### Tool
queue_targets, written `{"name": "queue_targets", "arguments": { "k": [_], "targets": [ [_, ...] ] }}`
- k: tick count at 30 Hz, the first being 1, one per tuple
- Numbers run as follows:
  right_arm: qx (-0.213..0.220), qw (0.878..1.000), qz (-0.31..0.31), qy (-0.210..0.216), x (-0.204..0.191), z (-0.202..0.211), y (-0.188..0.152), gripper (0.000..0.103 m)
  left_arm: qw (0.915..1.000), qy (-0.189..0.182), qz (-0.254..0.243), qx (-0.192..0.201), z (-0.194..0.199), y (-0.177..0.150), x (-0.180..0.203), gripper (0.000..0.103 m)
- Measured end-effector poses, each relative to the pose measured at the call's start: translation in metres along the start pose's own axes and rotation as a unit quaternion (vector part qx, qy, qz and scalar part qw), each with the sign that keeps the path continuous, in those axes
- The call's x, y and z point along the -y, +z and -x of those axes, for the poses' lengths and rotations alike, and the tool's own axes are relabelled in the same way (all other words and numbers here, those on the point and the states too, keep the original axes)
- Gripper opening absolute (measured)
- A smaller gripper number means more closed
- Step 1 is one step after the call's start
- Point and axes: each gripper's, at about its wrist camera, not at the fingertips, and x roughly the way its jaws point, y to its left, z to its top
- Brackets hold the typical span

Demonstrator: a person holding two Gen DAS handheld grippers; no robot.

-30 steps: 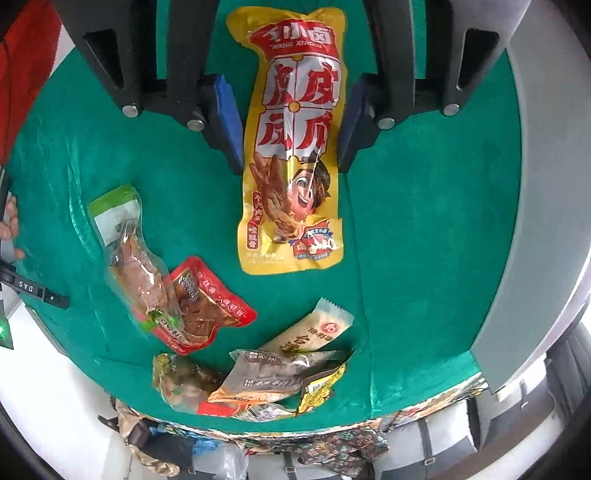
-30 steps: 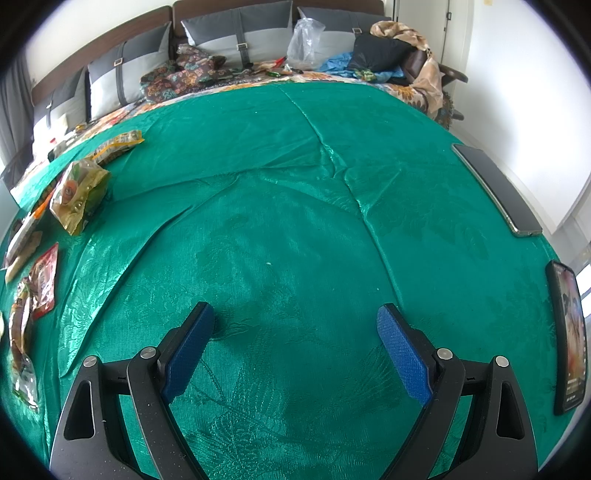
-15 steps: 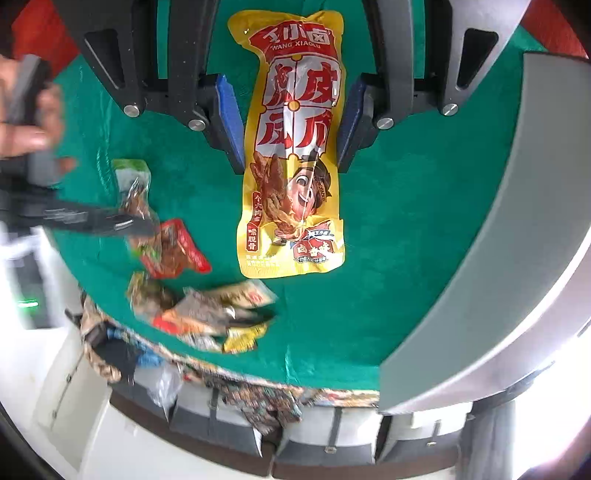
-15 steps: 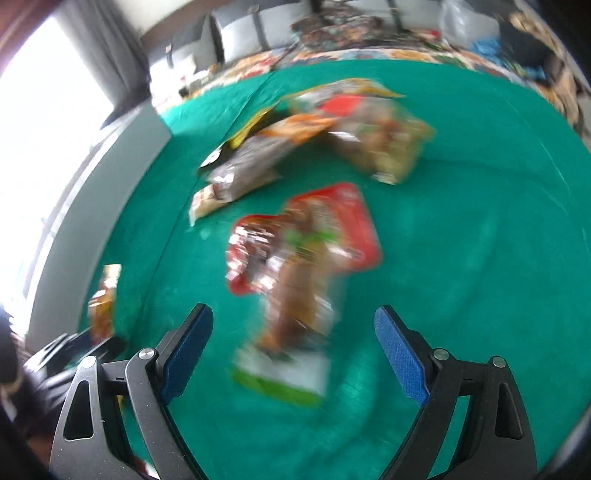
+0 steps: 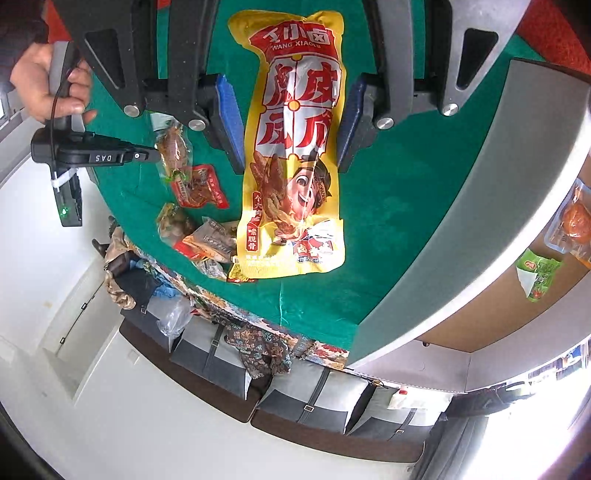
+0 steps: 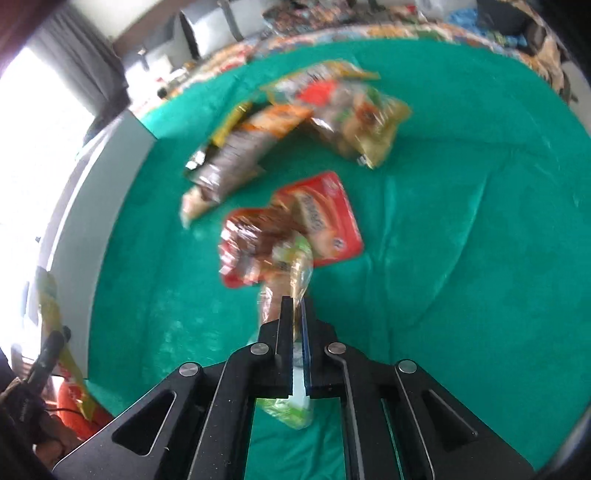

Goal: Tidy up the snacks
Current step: 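Grasp the clear green-leaf packet with the right tool, then carry both held packets into the white box and open both tools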

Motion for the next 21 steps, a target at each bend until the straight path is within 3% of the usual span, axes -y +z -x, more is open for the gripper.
{"name": "queue_targets", "arguments": {
  "k": [2, 4, 5, 6, 9, 11, 13, 14, 15, 16, 17, 19, 21],
  "targets": [
    [-0.014, 1.0, -0.011, 0.011, 0.0, -0.005, -0.004, 0.01, 1.0, 0.002, 0.003, -0.001, 0.003, -0.002, -0.003, 0.046],
    [-0.014, 1.0, 0.006, -0.025, -0.011, -0.006, -0.005, 0.027, 0.9999, 0.0, 0.01, -0.002, 0.001, -0.003, -0.006, 0.046],
    [-0.004, 0.999, 0.011, -0.045, -0.016, -0.002, -0.005, 0.058, 0.9999, 0.001, 0.012, -0.002, 0.001, -0.003, -0.006, 0.046],
    [0.006, 0.998, 0.016, -0.063, -0.022, -0.002, -0.008, 0.076, 0.9999, 0.002, 0.012, -0.001, 0.001, -0.004, -0.006, 0.046],
    [0.042, 0.992, 0.052, -0.104, -0.048, 0.002, -0.013, 0.076, 1.0, 0.003, 0.007, -0.003, -0.002, -0.005, -0.005, 0.046],
    [0.017, 0.99, 0.079, -0.116, -0.062, -0.016, -0.012, 0.073, 1.0, 0.003, 0.004, -0.007, -0.006, -0.006, -0.002, 0.046],
    [-0.042, 0.983, 0.102, -0.145, -0.066, -0.042, -0.017, 0.065, 1.0, 0.003, -0.001, -0.008, -0.006, -0.007, 0.0, 0.046],
    [-0.007, 0.984, 0.105, -0.145, -0.063, -0.044, -0.02, 0.061, 1.0, 0.003, -0.002, -0.008, -0.004, -0.008, 0.0, 0.046],
    [-0.009, 0.986, 0.09, -0.143, -0.054, -0.051, -0.022, 0.059, 1.0, 0.001, -0.002, -0.007, -0.003, -0.008, -0.001, 0.046],
    [-0.009, 0.988, 0.074, -0.134, -0.046, -0.054, -0.022, 0.058, 1.0, -0.002, -0.001, -0.006, -0.002, -0.008, -0.003, 0.046],
    [-0.004, 0.993, 0.052, -0.108, -0.033, -0.055, -0.024, 0.043, 1.0, -0.005, 0.003, -0.006, -0.001, -0.008, -0.005, 0.046],
    [0.007, 0.999, -0.001, -0.039, -0.01, -0.05, -0.028, 0.041, 0.9997, -0.017, 0.018, -0.005, -0.001, -0.004, -0.009, 0.046],
    [0.019, 1.0, -0.017, -0.015, 0.004, -0.047, -0.032, 0.041, 0.9988, -0.031, 0.036, -0.003, 0.0, 0.001, -0.012, 0.046]
  ]
}}
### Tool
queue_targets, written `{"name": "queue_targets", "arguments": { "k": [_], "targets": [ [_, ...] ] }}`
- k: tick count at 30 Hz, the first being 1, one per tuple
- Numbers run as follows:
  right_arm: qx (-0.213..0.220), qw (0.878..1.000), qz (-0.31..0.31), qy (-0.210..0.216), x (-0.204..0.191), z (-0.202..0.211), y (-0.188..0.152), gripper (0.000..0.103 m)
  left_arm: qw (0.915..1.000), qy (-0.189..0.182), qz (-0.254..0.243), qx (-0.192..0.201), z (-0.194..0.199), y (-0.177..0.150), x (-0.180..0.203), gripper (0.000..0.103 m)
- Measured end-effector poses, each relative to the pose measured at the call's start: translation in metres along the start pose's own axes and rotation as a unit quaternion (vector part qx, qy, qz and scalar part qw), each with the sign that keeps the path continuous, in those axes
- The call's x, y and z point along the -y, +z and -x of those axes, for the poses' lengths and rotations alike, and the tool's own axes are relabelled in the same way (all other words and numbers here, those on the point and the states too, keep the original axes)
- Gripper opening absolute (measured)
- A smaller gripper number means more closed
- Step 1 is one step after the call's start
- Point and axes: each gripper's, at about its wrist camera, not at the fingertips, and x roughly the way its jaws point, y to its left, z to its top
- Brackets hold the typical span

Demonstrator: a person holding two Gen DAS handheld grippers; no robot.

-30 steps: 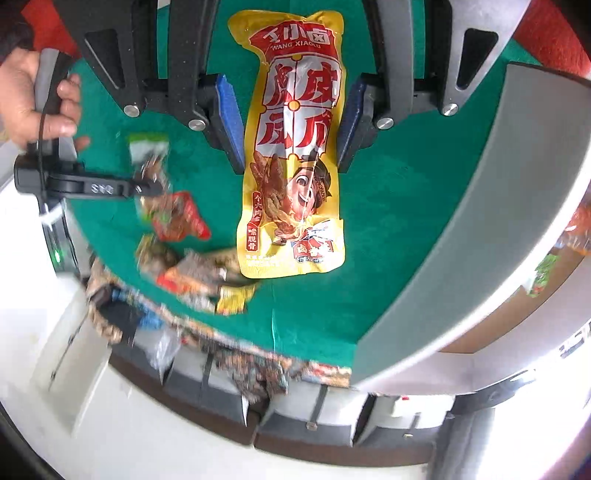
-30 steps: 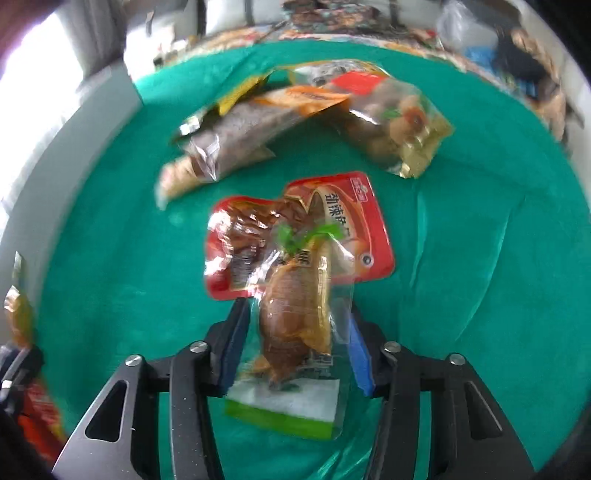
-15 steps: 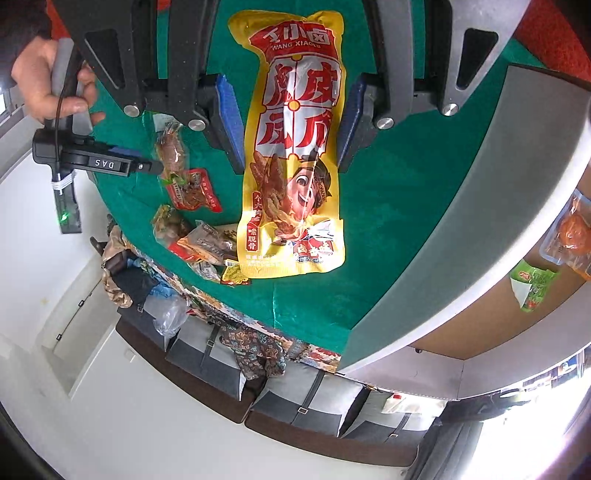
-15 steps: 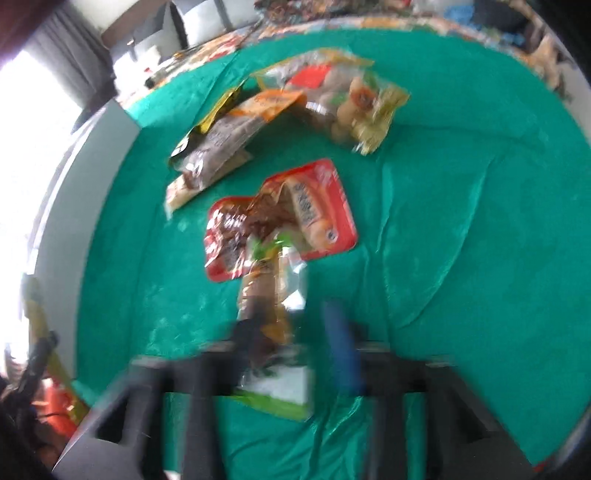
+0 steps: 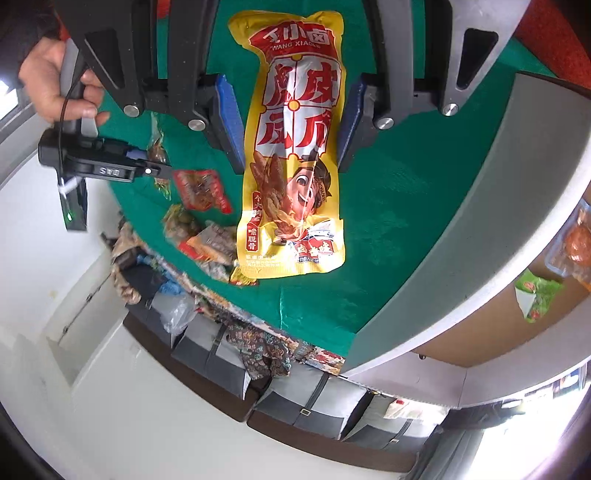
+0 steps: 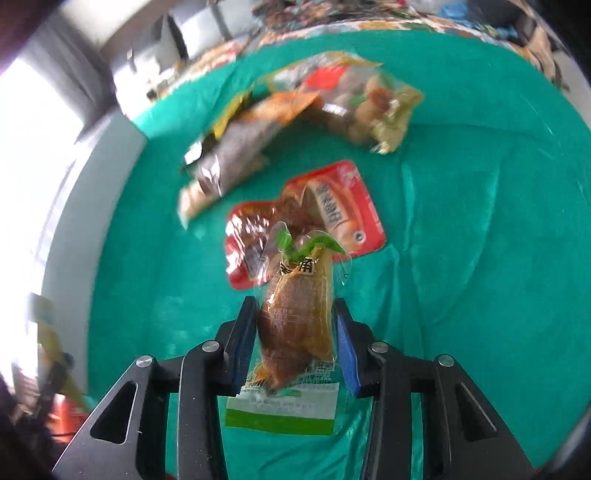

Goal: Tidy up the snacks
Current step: 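Carry both held packets into the white box and open both tools, then move both empty tools back over the snack pile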

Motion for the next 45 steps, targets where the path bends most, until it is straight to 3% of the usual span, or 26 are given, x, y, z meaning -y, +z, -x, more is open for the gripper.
{"name": "queue_targets", "arguments": {
  "k": [5, 9, 14, 16, 18, 21, 23, 25, 26, 29, 32, 36, 38, 41, 45],
  "targets": [
    [0.021, 0.993, -0.031, 0.113, 0.003, 0.013, -0.007, 0.041, 0.9968, -0.04, 0.059, 0.035, 0.038, 0.03, -0.015, 0.047],
    [0.022, 0.981, 0.035, 0.191, -0.066, 0.025, 0.0, 0.042, 0.994, -0.004, 0.081, 0.074, 0.081, 0.065, -0.049, 0.047],
    [-0.001, 0.954, 0.122, 0.273, -0.198, 0.012, 0.009, 0.045, 0.986, 0.105, 0.098, 0.086, 0.116, 0.1, -0.114, 0.049],
    [-0.005, 0.944, 0.146, 0.295, -0.25, -0.007, 0.005, 0.057, 0.9815, 0.15, 0.099, 0.067, 0.115, 0.11, -0.135, 0.059],
    [-0.019, 0.942, 0.163, 0.294, -0.281, -0.02, 0.0, 0.07, 0.9758, 0.184, 0.105, 0.054, 0.114, 0.114, -0.156, 0.087],
    [-0.053, 0.943, 0.153, 0.291, -0.289, -0.049, -0.007, 0.071, 0.9672, 0.228, 0.099, 0.05, 0.117, 0.108, -0.174, 0.087],
    [-0.032, 0.946, 0.156, 0.283, -0.273, -0.043, -0.012, 0.072, 0.9619, 0.251, 0.094, 0.055, 0.12, 0.1, -0.176, 0.087],
    [0.003, 0.954, 0.176, 0.243, -0.24, -0.044, -0.018, 0.074, 0.9555, 0.267, 0.097, 0.082, 0.121, 0.094, -0.166, 0.087],
    [0.016, 0.959, 0.185, 0.214, -0.224, -0.048, -0.014, 0.074, 0.9564, 0.26, 0.096, 0.093, 0.122, 0.092, -0.159, 0.087],
    [0.053, 0.971, 0.211, 0.1, -0.164, -0.065, -0.008, 0.074, 0.9646, 0.23, 0.064, 0.112, 0.11, 0.101, -0.134, 0.087],
    [0.08, 0.97, 0.222, -0.057, -0.071, -0.078, 0.006, 0.074, 0.968, 0.227, 0.001, 0.108, 0.083, 0.108, -0.107, 0.087],
    [0.094, 0.966, 0.163, -0.175, 0.048, -0.049, 0.003, 0.074, 0.9621, 0.258, -0.075, 0.049, 0.03, 0.113, -0.076, 0.087],
    [0.105, 0.964, 0.117, -0.216, 0.108, -0.031, 0.001, 0.074, 0.952, 0.285, -0.11, 0.009, 0.004, 0.109, -0.062, 0.087],
    [0.119, 0.958, 0.069, -0.252, 0.175, -0.009, -0.004, 0.074, 0.9395, 0.312, -0.142, -0.001, -0.007, 0.101, -0.046, 0.087],
    [0.122, 0.956, 0.04, -0.264, 0.235, -0.006, -0.006, 0.074, 0.9428, 0.307, -0.129, -0.014, -0.009, 0.091, -0.037, 0.087]
  ]
}}
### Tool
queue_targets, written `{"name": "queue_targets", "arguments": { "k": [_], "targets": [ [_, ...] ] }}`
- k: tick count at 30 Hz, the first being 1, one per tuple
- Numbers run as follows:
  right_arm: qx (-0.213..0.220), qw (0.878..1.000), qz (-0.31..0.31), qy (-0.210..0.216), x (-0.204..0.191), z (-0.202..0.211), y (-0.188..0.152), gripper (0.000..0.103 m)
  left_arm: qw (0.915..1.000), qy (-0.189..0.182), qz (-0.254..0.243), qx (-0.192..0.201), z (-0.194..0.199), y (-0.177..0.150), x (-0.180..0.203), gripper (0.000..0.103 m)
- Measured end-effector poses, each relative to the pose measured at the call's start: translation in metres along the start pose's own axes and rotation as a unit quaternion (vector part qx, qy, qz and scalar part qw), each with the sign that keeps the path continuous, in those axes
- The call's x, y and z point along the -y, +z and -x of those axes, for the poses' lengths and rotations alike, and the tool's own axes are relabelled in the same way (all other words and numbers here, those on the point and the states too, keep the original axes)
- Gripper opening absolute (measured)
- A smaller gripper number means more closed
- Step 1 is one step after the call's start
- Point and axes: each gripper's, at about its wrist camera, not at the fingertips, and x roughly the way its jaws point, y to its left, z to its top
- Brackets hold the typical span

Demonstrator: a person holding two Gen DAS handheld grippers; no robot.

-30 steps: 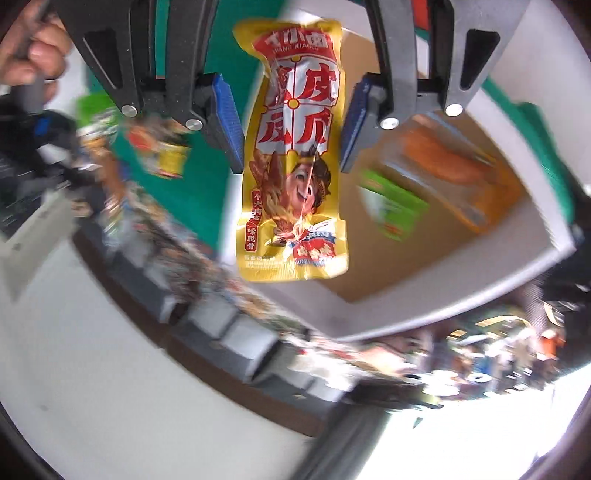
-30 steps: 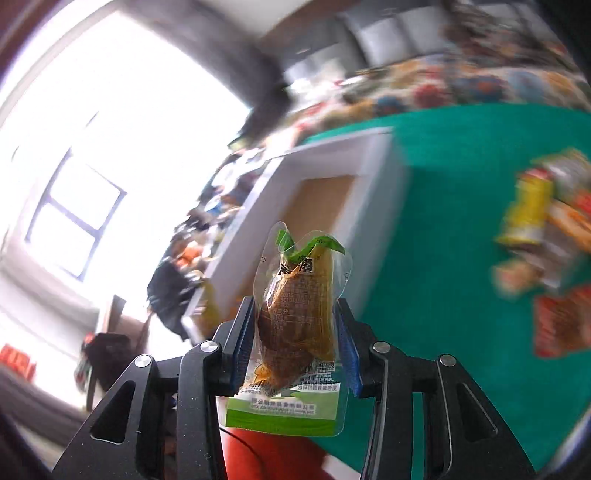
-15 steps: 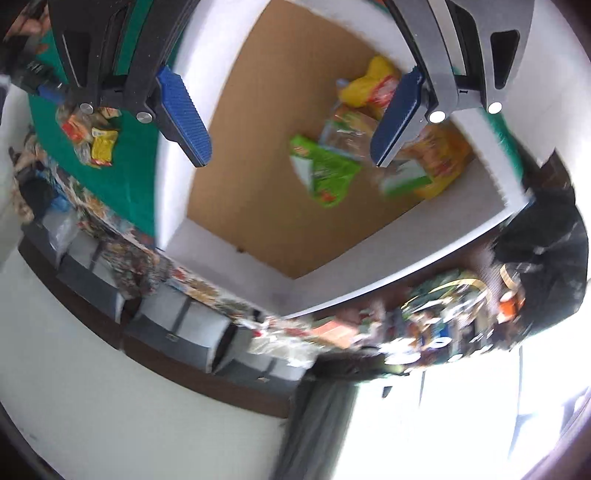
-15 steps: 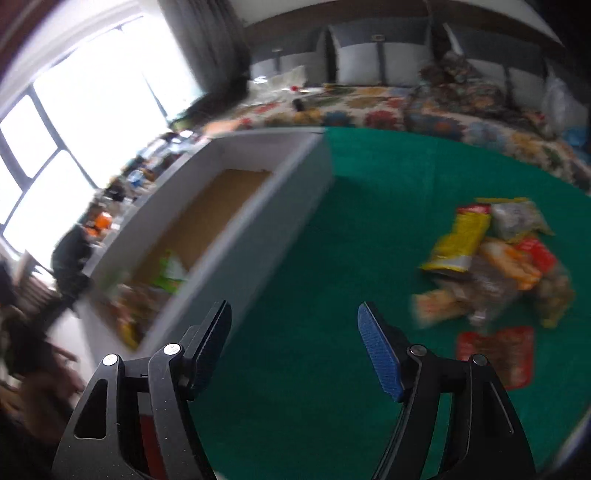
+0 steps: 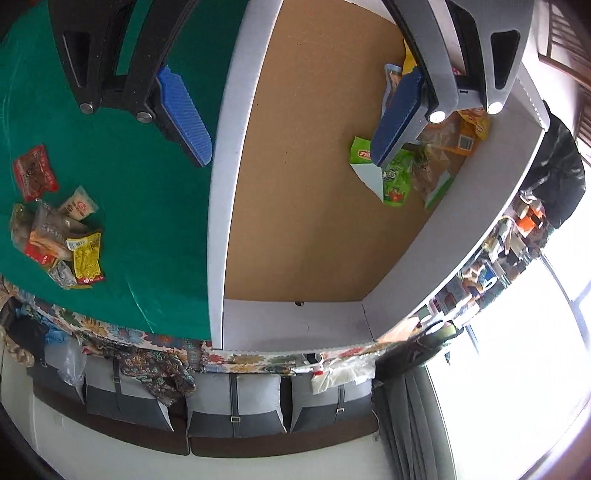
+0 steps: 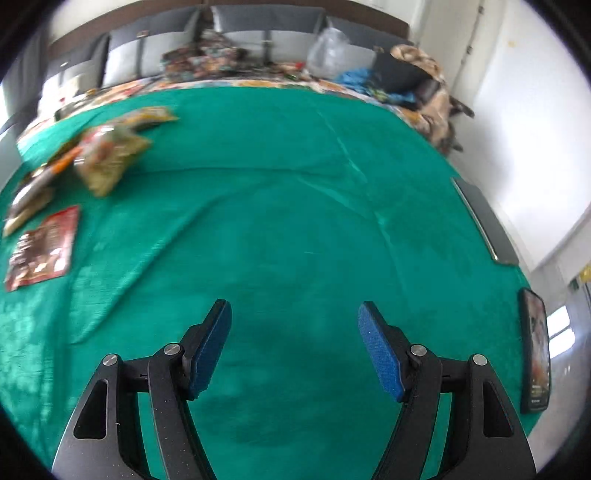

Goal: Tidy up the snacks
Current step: 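Move both empty tools back over the snack pile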

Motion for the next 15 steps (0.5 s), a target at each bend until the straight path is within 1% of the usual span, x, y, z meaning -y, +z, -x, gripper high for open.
{"name": "queue_targets", "arguments": {
  "k": [1, 3, 4, 5, 6, 7, 8, 9, 10, 11, 12, 13, 14, 15],
  "targets": [
    [-0.001, 1.0, -0.005, 0.001, 0.004, -0.004, 0.001, 0.074, 1.0, 0.0, -0.004, -0.003, 0.001, -0.003, 0.005, 0.087],
    [0.008, 1.0, -0.02, 0.015, 0.015, -0.01, 0.001, 0.075, 0.9997, 0.004, -0.025, -0.007, 0.001, -0.007, 0.014, 0.087],
    [0.012, 0.999, -0.025, 0.02, 0.013, -0.006, 0.004, 0.076, 0.9992, 0.014, -0.037, -0.007, 0.003, -0.006, 0.018, 0.087],
    [0.013, 0.999, -0.031, 0.025, 0.009, -0.006, 0.013, 0.079, 0.9989, 0.027, -0.038, -0.001, 0.007, -0.005, 0.021, 0.087],
    [0.012, 0.999, -0.037, 0.028, 0.009, -0.006, 0.013, 0.084, 0.9977, 0.053, -0.038, 0.02, 0.018, -0.003, 0.024, 0.087],
    [0.006, 0.998, -0.051, 0.035, 0.01, -0.01, 0.016, 0.086, 0.9962, 0.068, -0.039, 0.039, 0.027, -0.002, 0.028, 0.087],
    [0.001, 0.997, -0.064, 0.047, 0.009, -0.002, 0.025, 0.088, 0.9925, 0.086, -0.043, 0.076, 0.044, 0.0, 0.036, 0.087],
    [0.002, 0.996, -0.07, 0.052, 0.012, 0.006, 0.026, 0.089, 0.9887, 0.09, -0.047, 0.11, 0.063, 0.001, 0.047, 0.089],
    [0.001, 0.997, -0.067, 0.048, 0.011, 0.017, 0.028, 0.089, 0.9867, 0.087, -0.05, 0.128, 0.074, 0.001, 0.055, 0.091],
    [0.001, 0.997, -0.064, 0.042, -0.004, 0.039, 0.039, 0.089, 0.9843, 0.074, -0.053, 0.151, 0.09, 0.002, 0.069, 0.098],
    [0.001, 0.997, -0.062, 0.039, -0.003, 0.044, 0.039, 0.09, 0.9826, 0.052, -0.055, 0.169, 0.103, 0.001, 0.081, 0.103],
    [0.0, 0.997, -0.065, 0.04, -0.001, 0.051, 0.04, 0.09, 0.982, 0.017, -0.056, 0.179, 0.113, -0.001, 0.096, 0.103],
    [0.0, 0.997, -0.066, 0.04, -0.004, 0.051, 0.045, 0.09, 0.9837, -0.029, -0.054, 0.169, 0.117, -0.002, 0.111, 0.103],
    [0.0, 0.997, -0.065, 0.039, -0.005, 0.051, 0.046, 0.09, 0.9856, -0.068, -0.053, 0.146, 0.114, -0.004, 0.125, 0.103]
  ]
}}
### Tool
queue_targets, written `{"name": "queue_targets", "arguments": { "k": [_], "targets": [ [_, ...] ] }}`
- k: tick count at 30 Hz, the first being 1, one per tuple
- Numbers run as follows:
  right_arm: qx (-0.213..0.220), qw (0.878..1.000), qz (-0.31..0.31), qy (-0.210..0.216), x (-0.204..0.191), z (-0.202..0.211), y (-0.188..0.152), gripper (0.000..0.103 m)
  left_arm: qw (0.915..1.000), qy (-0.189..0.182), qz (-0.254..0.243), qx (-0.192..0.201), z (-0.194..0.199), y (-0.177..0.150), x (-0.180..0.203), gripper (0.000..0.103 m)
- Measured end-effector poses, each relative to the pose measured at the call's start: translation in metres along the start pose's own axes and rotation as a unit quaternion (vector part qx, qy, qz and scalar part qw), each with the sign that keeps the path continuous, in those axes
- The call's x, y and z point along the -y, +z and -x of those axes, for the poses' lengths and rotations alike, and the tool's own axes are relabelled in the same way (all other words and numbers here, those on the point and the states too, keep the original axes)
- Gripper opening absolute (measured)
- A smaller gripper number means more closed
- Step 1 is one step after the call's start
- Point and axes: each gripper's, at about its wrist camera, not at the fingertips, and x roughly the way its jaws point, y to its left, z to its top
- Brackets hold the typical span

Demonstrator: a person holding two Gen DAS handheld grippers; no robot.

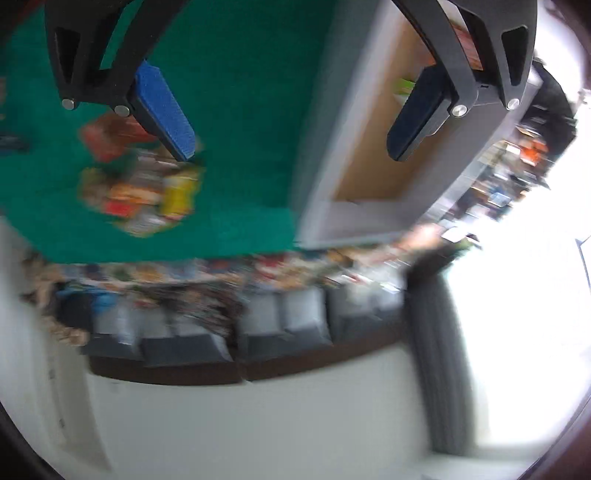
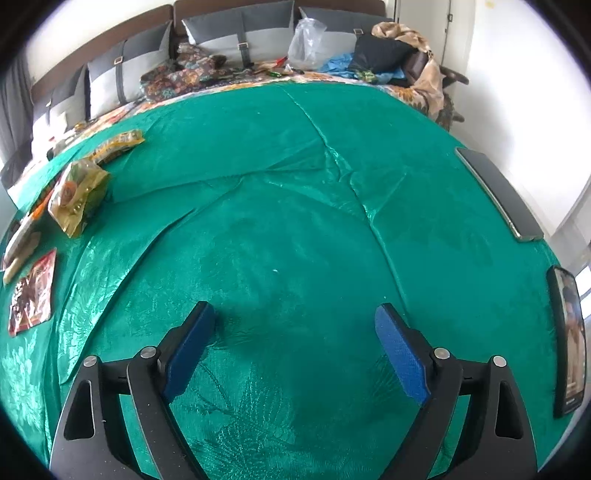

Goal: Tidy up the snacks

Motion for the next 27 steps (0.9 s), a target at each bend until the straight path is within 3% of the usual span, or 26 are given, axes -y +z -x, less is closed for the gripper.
{"name": "queue_targets", "arguments": {
  "k": [1, 2, 4, 8, 10, 13, 17, 24, 27],
  "targets": [
    [0.0, 1.0, 0.0, 0.002, -0.001, 0.0, 0.003, 0.09, 0.9972, -0.057, 0.013, -0.047, -0.014, -0.005, 0.019, 0.103],
    [0.0, 1.0, 0.001, 0.002, 0.0, 0.0, 0.003, 0.091, 0.9927, -0.088, 0.022, -0.08, -0.026, -0.012, 0.032, 0.103],
    [0.0, 1.0, 0.001, 0.001, 0.0, 0.0, 0.003, 0.091, 0.9824, -0.121, 0.033, -0.139, -0.054, -0.031, 0.055, 0.103],
    [0.0, 1.0, 0.001, 0.001, 0.0, 0.001, 0.003, 0.091, 0.9674, -0.115, 0.028, -0.224, -0.111, -0.075, 0.084, 0.103],
    [0.0, 1.0, 0.001, 0.001, 0.0, 0.001, 0.003, 0.091, 0.9626, -0.11, 0.03, -0.246, -0.128, -0.088, 0.087, 0.103],
    [0.0, 1.0, 0.001, 0.002, 0.0, 0.0, 0.002, 0.091, 0.9625, -0.103, 0.032, -0.249, -0.145, -0.091, 0.089, 0.103],
    [0.0, 1.0, 0.001, 0.001, 0.0, 0.001, 0.002, 0.091, 0.9704, -0.074, 0.014, -0.23, -0.163, -0.084, 0.095, 0.103],
    [0.001, 1.0, 0.002, 0.001, 0.0, 0.001, 0.002, 0.091, 0.98, -0.077, 0.02, -0.182, -0.198, -0.064, 0.076, 0.103],
    [0.001, 1.0, 0.002, 0.001, 0.0, 0.001, 0.002, 0.091, 0.9802, -0.082, 0.014, -0.18, -0.2, -0.062, 0.075, 0.103]
  ]
}}
